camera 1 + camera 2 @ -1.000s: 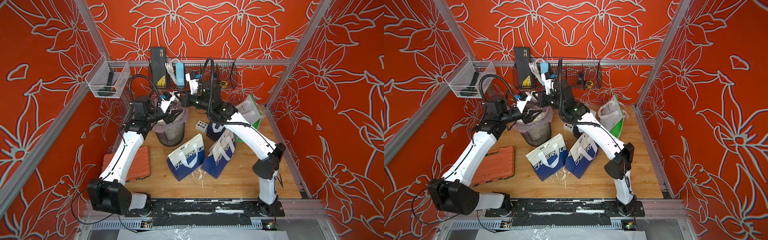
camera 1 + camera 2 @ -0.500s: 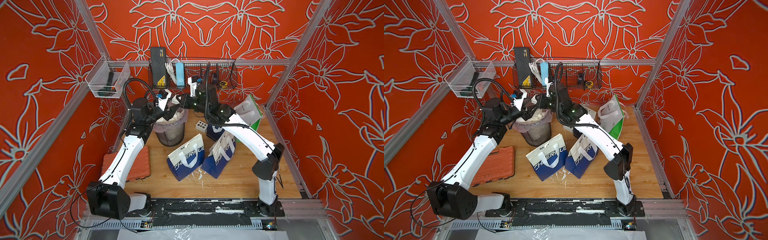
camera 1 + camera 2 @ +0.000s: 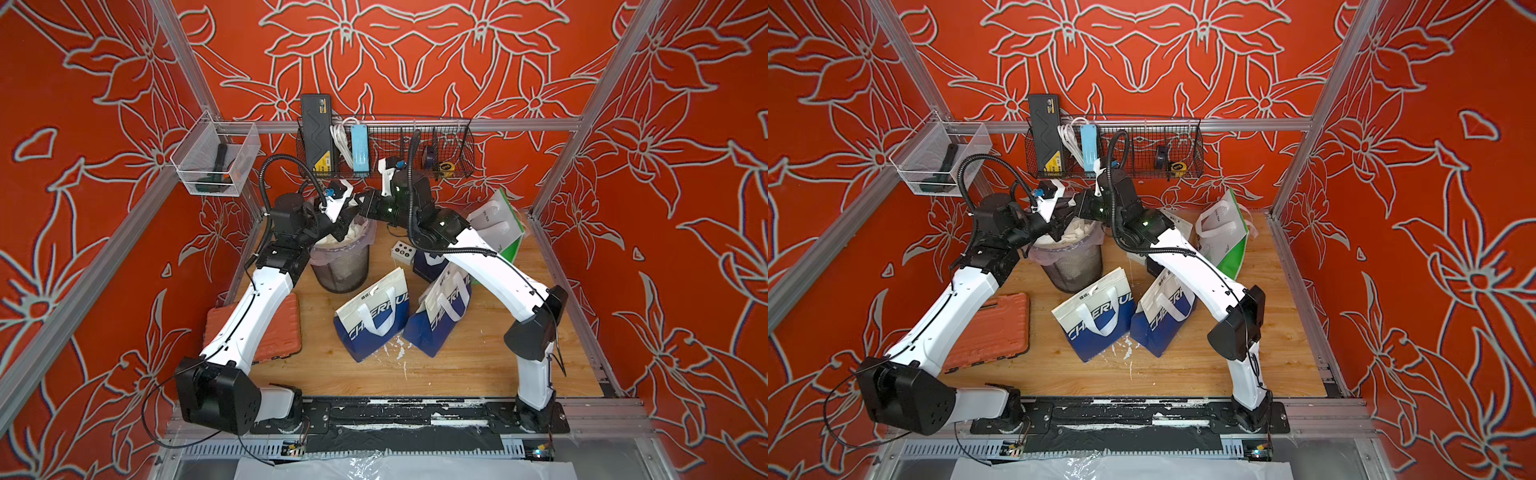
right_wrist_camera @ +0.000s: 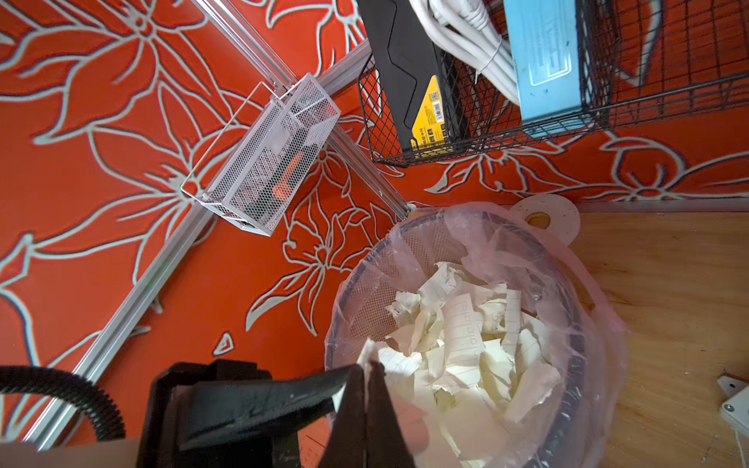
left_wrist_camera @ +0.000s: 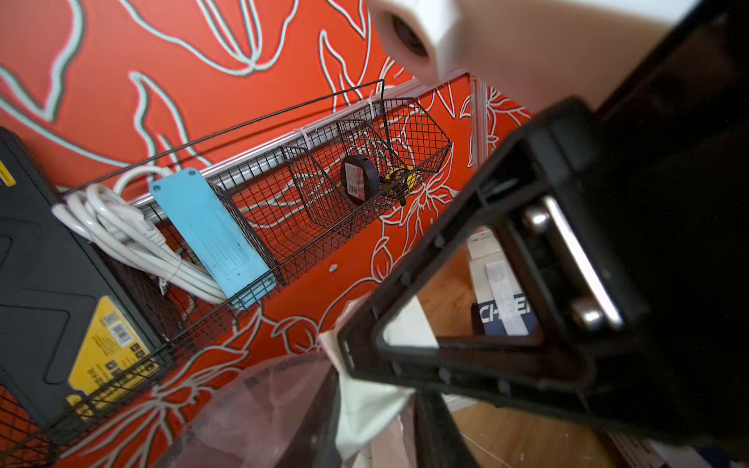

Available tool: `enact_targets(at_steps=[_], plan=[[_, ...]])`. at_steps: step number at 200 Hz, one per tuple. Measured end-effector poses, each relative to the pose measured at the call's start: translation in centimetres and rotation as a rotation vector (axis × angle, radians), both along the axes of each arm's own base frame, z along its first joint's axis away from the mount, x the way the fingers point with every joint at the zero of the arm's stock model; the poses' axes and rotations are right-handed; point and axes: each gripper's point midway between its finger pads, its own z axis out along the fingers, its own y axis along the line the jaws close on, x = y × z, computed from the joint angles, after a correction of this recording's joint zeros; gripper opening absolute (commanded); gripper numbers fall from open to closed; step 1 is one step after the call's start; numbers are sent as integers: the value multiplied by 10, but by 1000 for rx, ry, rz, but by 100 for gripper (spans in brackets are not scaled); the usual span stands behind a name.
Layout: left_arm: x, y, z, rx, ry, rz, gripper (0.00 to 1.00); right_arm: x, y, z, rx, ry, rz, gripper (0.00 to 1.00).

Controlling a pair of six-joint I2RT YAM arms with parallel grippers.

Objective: Shred takeout receipts and throw away
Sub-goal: Shred the takeout receipt, then place the takeout receipt in the trash bin.

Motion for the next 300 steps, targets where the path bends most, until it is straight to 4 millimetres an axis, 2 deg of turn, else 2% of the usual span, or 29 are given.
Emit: enact_targets(at_steps=[19, 70, 164, 172, 184, 204, 215, 230, 252, 277, 300], plan=[[2, 2, 0, 14, -1, 19, 0, 1, -1, 1, -1, -2, -8, 0], [6, 5, -2, 51, 10, 60, 0, 2, -3, -1, -31, -28, -18, 0], [11, 4, -1, 83, 95, 102, 0, -4, -9, 3, -149, -240, 48, 0], [14, 10, 1, 75, 99, 126, 0, -9, -10, 1, -165, -259, 75, 0], [27, 35, 4, 65, 102, 216, 0, -25, -12, -3, -197, -274, 139, 0], [46, 74, 1, 57, 122, 348, 0, -53, -17, 10, -203, -337, 231, 0], [49, 84, -3, 45, 136, 372, 0, -66, -22, 19, -194, -369, 261, 0], [48, 85, -4, 21, 151, 364, 0, -74, -29, 30, -185, -405, 271, 0], [46, 80, 0, -40, 167, 320, 0, -66, -38, 35, -189, -431, 254, 0], [42, 75, 4, -155, 206, 253, 0, -45, -35, 20, -210, -428, 263, 0], [38, 72, 3, -248, 265, 216, 0, -21, -19, -8, -237, -403, 304, 17]])
